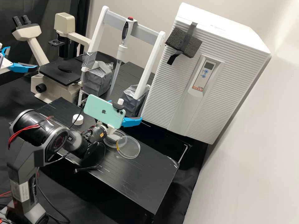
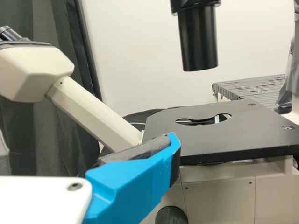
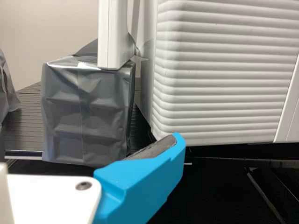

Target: Close the bottle

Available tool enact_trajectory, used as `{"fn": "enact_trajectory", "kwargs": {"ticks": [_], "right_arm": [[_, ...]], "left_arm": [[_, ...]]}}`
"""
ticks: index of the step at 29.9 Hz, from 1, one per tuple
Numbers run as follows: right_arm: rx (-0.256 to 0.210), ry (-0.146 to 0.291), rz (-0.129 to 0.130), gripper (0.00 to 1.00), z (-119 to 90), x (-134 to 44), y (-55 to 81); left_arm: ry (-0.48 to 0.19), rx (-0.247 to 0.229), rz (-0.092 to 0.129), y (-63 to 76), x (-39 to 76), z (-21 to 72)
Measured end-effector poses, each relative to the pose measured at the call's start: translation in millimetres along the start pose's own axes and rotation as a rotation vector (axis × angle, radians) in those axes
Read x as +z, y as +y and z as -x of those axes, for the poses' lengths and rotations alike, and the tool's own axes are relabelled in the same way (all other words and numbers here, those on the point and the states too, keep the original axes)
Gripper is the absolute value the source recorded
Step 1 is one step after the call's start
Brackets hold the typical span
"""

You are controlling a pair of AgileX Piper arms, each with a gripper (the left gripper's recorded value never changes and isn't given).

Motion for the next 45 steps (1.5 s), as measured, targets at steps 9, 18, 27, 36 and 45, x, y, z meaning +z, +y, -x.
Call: {"fn": "enact_trajectory", "kwargs": {"ticks": [9, 18, 27, 36, 45], "right_arm": [[0.0, 0.0, 0.0, 1.0, 0.0, 0.0, 0.0], [0.0, 0.0, 0.0, 1.0, 0.0, 0.0, 0.0], [0.0, 0.0, 0.0, 1.0, 0.0, 0.0, 0.0], [0.0, 0.0, 0.0, 1.0, 0.0, 0.0, 0.0], [0.0, 0.0, 0.0, 1.0, 0.0, 0.0, 0.0]], "left_arm": [[-0.004, -0.001, 0.0, -0.1, 0.4, 0.0], [-0.329, 0.016, 0.034, 1.9, 51.2, 20.5], [-0.543, 0.02, 0.033, -0.9, 87.2, 40.3], [-0.634, -0.04, 0.008, -14.0, 99.0, 57.5], [-0.644, -0.075, 0.008, -20.6, 96.1, 76.4]]}}
